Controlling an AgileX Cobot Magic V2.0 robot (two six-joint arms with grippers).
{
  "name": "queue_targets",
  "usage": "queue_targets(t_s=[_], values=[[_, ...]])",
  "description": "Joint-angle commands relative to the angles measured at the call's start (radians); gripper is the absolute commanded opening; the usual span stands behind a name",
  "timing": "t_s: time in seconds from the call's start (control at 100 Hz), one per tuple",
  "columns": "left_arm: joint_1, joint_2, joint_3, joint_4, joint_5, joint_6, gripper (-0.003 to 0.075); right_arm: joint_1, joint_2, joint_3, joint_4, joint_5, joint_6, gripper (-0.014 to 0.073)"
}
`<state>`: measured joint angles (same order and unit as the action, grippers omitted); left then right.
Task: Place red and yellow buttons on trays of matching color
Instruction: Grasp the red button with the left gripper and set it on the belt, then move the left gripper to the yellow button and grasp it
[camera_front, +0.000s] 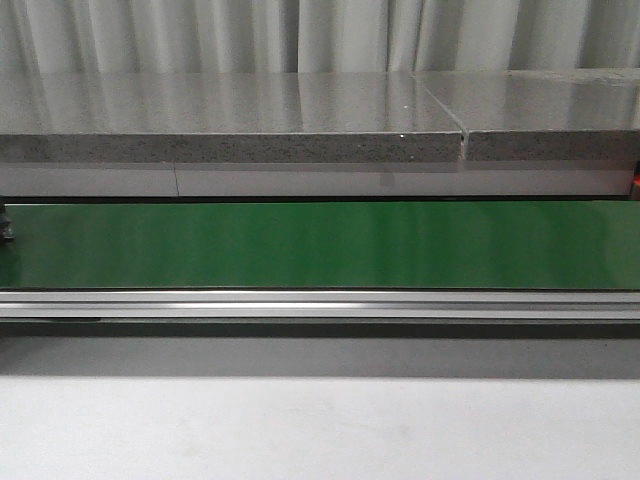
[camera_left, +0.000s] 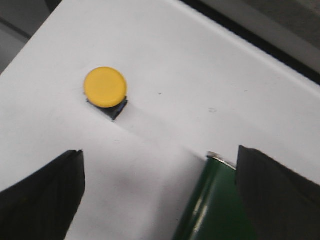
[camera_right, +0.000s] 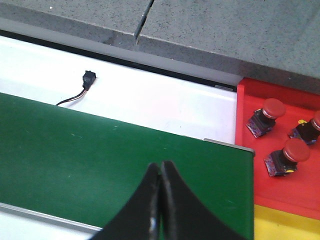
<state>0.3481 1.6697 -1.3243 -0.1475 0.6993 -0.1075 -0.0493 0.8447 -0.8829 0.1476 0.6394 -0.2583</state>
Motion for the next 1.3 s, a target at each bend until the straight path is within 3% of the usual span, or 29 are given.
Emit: queue_targets(t_s=[0.0,0.36,0.96,1.03,1.11,1.29], values=[[0.037,0.011,-0.032,-0.008,-0.042,0.008,0.0609,-0.001,-0.008,-0.025,0.000,-0.061,-0.003,-0.0068],[0.085,0.199,-0.090,-0.011,-0.135,0.016,0.0609,-0.001,-0.008,-0.025,0.000,-0.061,-0.003,-0.0068],[0.080,0.418,-0.375,-0.018,-0.021,0.018,0.0587,-0.001,-0.008,-0.025,0.000,-0.061,-0.003,-0.0068],[0.080,0.424,-0.380,-0.018,-0.011,0.018,0.0531,-0.001,-0.008,-0.025,0.000,-0.061,-0.003,-0.0068],[0.080,0.424,-0.380,-0.018,-0.009,0.018,0.0407,-0.001,-0.008,-0.025,0.000,-0.061,-0.003,-0.0068],[0.080,0.422,-0.382,-0.033,0.021,0.018,-0.0011,-0.001,-0.008,-0.025,0.000,-0.061,-0.003,-0.0068]])
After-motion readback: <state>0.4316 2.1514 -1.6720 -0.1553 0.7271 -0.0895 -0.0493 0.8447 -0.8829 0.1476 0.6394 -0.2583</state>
